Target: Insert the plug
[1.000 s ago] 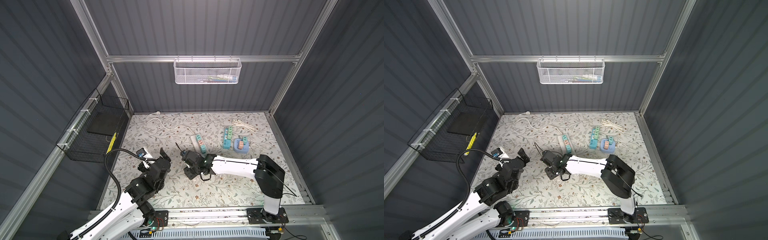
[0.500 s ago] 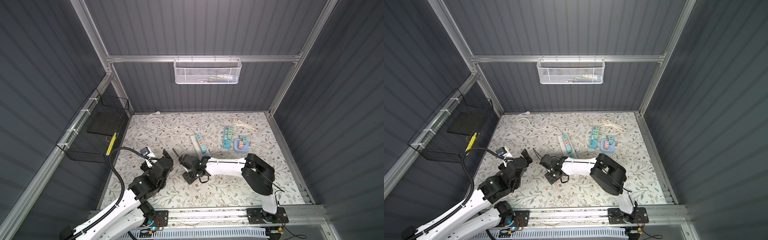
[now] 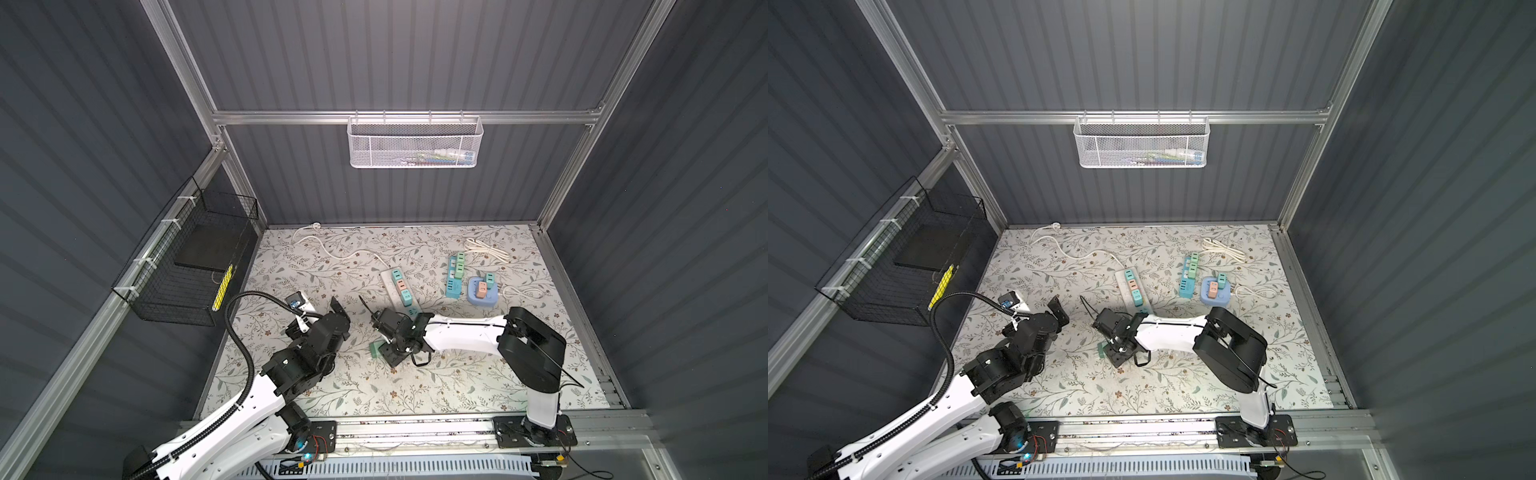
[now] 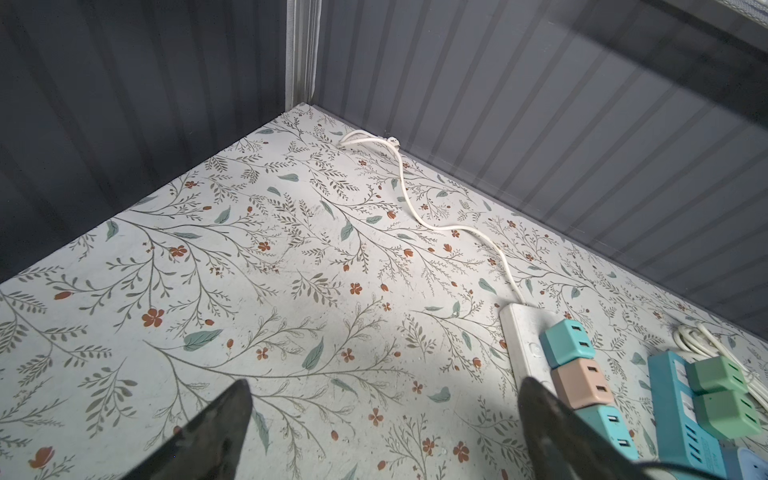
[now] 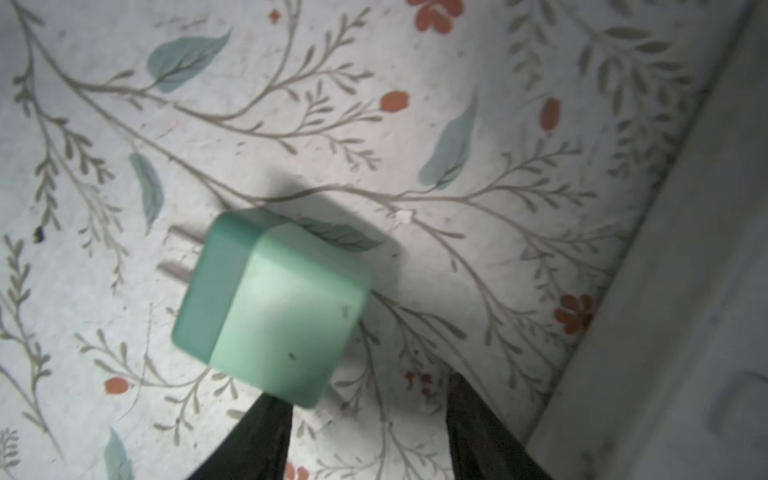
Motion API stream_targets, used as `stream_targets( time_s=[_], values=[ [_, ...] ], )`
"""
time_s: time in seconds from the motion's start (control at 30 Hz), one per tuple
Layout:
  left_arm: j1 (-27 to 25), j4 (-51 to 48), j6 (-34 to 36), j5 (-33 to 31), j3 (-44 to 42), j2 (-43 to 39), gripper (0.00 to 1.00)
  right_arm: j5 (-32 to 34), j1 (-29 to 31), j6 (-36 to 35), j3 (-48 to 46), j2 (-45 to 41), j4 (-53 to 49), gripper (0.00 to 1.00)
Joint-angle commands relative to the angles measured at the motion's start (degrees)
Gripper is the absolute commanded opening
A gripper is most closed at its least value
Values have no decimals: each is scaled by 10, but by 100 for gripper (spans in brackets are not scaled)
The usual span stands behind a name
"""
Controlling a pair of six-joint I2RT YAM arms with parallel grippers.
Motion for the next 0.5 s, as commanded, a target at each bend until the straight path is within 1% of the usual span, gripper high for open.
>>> stream_targets(
  time_s=[0.0,0.07,0.17,0.23,0.3,0.33,0.37,0.4,0.43,0.47],
  values=[
    [2,10,11,3,14,4,99,17,-14,12,-3,-9,27,58],
    [2,13,17,6,13,6,100,16,-17,15,6,-4,38,57],
    [3,18,53,24,18,12,99,-4,-18,19,6,-20,47,56],
    [2,19,91,47,24,22,100,-15,-18,24,-9,-46,51,56],
    [3,2,113,78,35,39,100,-19,-18,28,-29,-86,54,57],
    [3,-4,127,98,39,51,99,-17,-18,30,-42,-109,57,58],
    [2,-13,139,120,44,63,99,-10,-18,33,-55,-134,59,63],
    [2,-20,150,139,48,80,99,0,-18,36,-66,-158,60,70],
    [2,-28,161,163,55,98,98,19,-18,40,-80,-183,63,80],
    [3,-38,171,185,63,119,98,48,-18,47,-97,-209,66,96]
  ],
)
